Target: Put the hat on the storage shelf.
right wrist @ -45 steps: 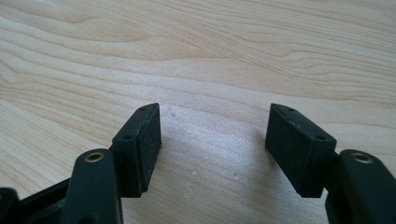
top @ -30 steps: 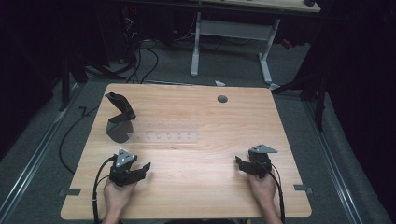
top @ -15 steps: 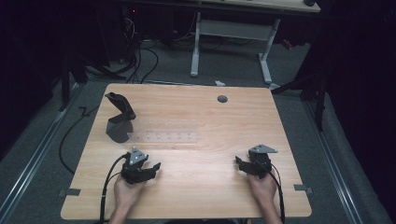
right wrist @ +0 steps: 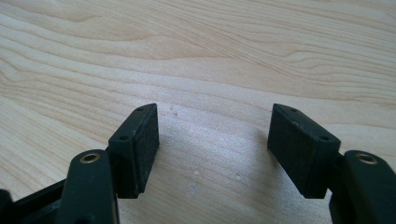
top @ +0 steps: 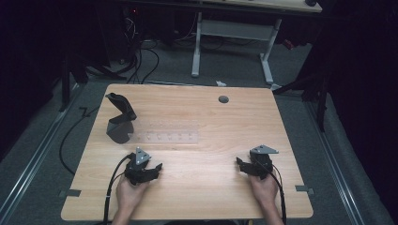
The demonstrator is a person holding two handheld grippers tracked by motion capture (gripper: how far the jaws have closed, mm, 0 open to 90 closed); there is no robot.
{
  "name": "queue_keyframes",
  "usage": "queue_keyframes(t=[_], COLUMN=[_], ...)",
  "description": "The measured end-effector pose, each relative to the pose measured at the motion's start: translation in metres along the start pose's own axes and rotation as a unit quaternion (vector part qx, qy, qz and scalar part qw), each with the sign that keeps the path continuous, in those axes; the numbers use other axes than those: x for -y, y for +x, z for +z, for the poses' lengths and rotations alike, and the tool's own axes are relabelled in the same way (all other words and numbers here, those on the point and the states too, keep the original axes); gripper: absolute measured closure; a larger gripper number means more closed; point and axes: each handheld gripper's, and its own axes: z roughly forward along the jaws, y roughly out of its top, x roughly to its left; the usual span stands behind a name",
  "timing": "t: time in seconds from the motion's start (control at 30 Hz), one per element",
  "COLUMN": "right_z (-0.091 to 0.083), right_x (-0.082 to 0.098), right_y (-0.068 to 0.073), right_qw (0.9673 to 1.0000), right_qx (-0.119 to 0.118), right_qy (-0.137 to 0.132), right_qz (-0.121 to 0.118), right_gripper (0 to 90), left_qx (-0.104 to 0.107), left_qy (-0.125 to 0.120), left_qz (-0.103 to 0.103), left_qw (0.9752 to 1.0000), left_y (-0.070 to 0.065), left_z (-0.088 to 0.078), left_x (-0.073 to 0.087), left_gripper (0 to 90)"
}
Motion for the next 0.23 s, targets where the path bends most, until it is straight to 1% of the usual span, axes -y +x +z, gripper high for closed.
queue_keyframes(t=[0.23], right_z=[0.0], right_x=[0.0001], right_y=[-0.0001], right_qw=[1.0], right_qx=[0.0], right_qy=[0.0], right_qz=[-0.001], right_gripper=[34.2], left_qx=[0.0], left_qy=[0.001], left_qz=[0.0], left_qw=[1.0], left_y=[0.0001], left_z=[0.0], left_x=[0.0], left_gripper=[35.2])
